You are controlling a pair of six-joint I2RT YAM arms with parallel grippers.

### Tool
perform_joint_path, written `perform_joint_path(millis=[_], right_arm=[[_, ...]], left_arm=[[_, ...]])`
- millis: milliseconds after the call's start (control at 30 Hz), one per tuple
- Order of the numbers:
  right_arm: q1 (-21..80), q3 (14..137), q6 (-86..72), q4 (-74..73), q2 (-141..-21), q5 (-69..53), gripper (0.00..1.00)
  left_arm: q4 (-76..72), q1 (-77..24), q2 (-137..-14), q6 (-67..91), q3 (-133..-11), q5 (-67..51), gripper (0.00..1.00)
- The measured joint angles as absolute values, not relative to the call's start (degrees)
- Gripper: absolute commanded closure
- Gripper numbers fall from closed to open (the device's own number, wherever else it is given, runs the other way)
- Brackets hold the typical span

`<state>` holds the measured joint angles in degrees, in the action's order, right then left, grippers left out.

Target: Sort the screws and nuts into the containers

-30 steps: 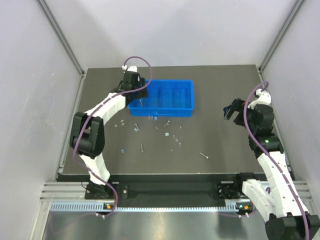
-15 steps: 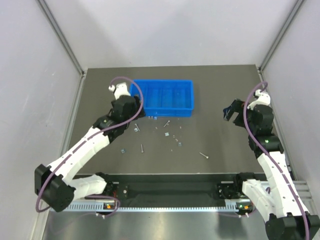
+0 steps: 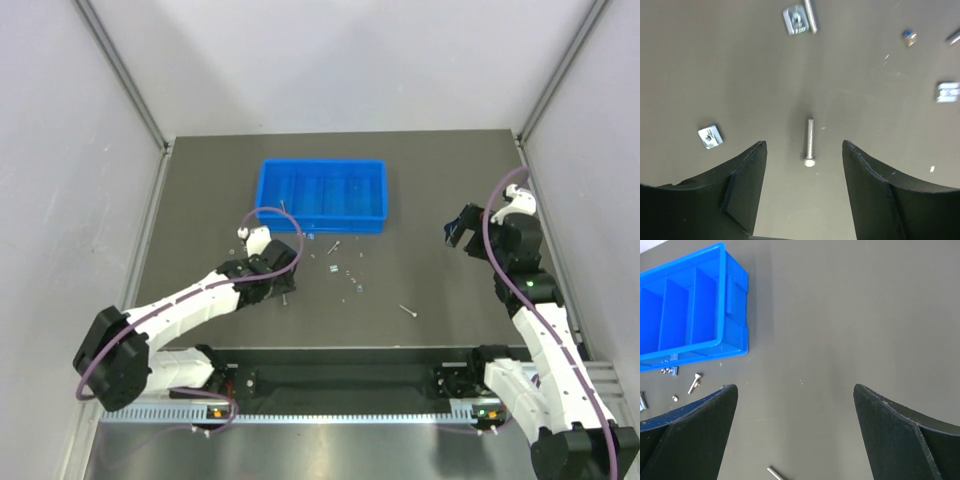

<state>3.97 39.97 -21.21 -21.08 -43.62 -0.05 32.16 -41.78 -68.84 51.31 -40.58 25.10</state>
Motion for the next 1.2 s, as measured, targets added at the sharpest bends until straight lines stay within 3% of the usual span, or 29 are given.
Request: perform_joint_path(millis=[167,400,800,1033,1200], right_arm=[[3.97,39.72,-21.26,-21.10,-43.62,-0.03,0.00],[3.99,39.72,-21.26,-21.10,-43.57,0.19,0.00],[3.99,39.72,-21.23,-21.10,-43.57,0.40,0.00],[3.99,39.72,-21.23,-21.12,-43.51,0.45,0.00],[3.99,39.72,-21.26,-21.23,-43.03,0.64,0.00]], left_arm=[[31.31,-43.86,-73.32,53.19,-40.27,24.99,0.37],[31.29,-45.74,-79.70,56.21,-40.27,25.89,0.50],[28.56,-45.98,-81.30,57.06,-39.53,27.09,0.61],[27.31,-46.13,-81.80,57.19,-39.55,28.25,0.81],[27.24,-46.26,-81.80,57.10,-39.53,28.42,0.87]])
